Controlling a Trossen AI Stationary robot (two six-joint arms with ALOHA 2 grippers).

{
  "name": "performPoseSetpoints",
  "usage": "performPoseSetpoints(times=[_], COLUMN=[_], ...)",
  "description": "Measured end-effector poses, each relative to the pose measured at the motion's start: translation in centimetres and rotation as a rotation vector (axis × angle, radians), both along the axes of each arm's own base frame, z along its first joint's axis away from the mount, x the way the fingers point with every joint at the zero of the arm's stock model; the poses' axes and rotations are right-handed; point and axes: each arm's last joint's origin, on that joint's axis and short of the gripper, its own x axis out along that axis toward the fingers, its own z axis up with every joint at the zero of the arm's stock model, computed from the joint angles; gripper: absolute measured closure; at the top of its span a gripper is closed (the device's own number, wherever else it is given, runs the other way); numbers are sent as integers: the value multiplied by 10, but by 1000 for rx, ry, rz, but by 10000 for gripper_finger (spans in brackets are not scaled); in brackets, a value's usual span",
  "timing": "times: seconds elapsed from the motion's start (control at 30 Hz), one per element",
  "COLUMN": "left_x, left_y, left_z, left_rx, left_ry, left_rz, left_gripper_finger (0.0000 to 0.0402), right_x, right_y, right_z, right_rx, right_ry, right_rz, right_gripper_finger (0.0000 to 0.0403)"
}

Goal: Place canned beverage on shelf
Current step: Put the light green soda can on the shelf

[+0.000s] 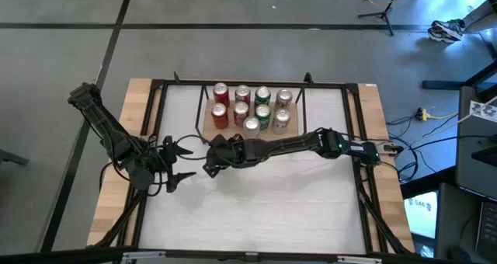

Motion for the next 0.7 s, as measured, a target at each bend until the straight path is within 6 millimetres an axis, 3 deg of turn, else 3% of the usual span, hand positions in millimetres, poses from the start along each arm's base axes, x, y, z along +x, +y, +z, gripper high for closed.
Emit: performPoseSetpoints(times=[0.53,0.7], left_x=[0,0], left_y=[0,0], left_z=[0,0], left_rx=[0,0], left_ry=[0,0], left_rz=[0,0], left_gripper_finger=[51,51], right_x=[-6,-13], right_y=[0,-1], right_z=[1,13], right_rx=[-25,-26], right_ry=[89,139], right_rz=[107,79], right_gripper_finger=[91,91])
